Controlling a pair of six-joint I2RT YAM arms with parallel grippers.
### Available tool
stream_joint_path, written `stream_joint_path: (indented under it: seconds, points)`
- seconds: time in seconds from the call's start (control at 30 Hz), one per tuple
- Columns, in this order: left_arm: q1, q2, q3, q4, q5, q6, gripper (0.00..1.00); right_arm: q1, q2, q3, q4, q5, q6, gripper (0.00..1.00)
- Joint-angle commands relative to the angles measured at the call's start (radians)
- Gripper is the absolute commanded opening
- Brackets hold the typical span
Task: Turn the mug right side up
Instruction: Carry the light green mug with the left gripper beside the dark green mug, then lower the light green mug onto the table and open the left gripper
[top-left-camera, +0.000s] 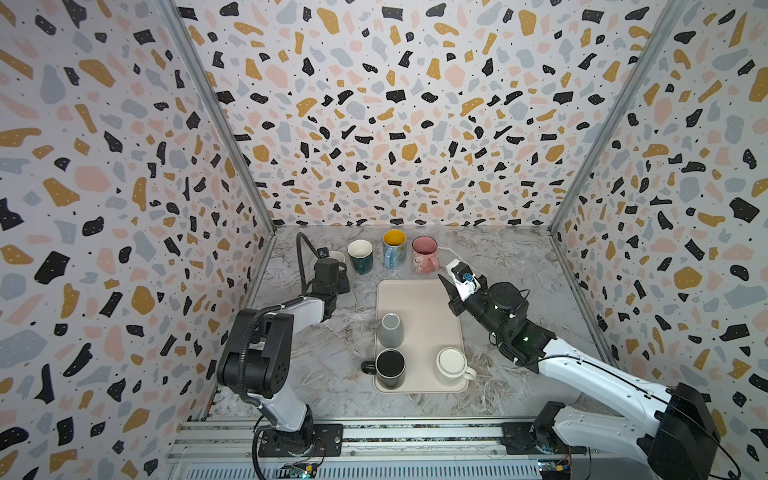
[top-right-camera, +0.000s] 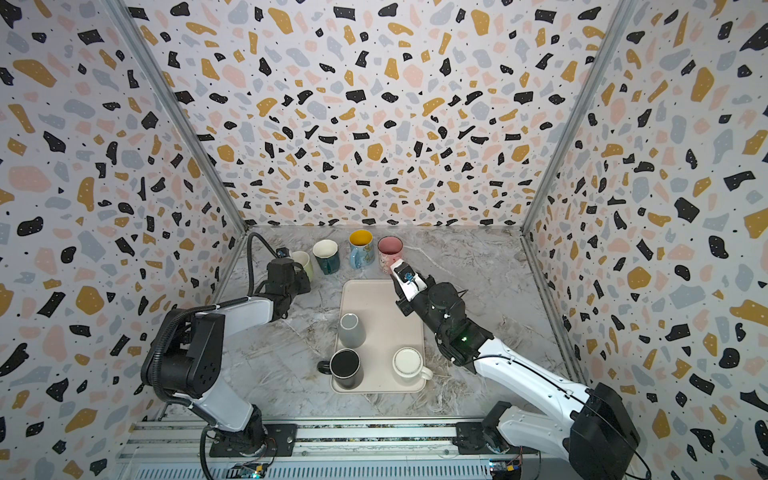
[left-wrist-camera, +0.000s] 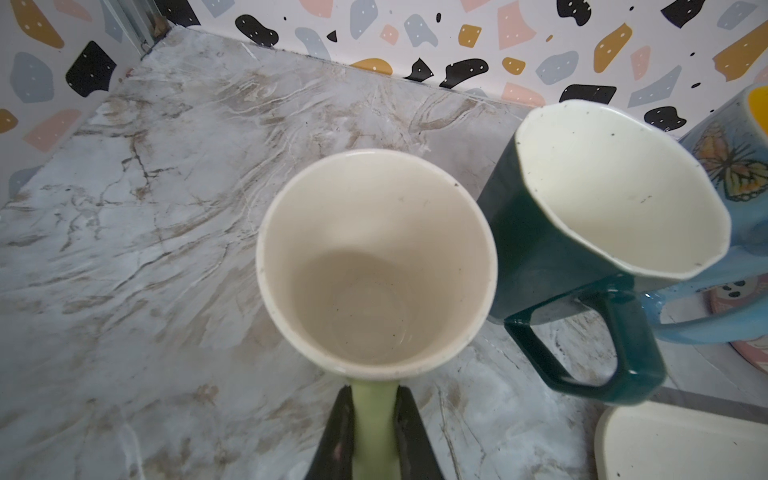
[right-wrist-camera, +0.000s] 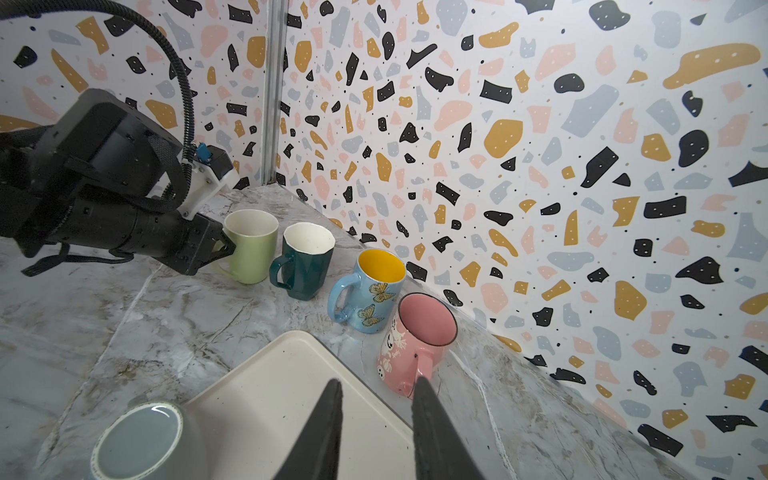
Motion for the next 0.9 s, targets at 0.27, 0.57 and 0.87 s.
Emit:
stream_joint_path:
  seconds: [0.27,0.57,0.87]
  points:
    - [0.006,0.004,0.019,0.133,0.013,0.006,0.01,-0.004,0.002,-0.002,-0.002,0.005,0.022,0.31]
    - [0.007,0.003,0.008,0.121,0.02,0.003,0.2,-0.003,0.005,-0.001,-0.002,-0.001,0.028,0.31]
    - [0.006,-0.017,-0.02,0.119,0.023,-0.007,0.28,-0.003,0.003,-0.005,0.001,-0.004,0.032,0.31]
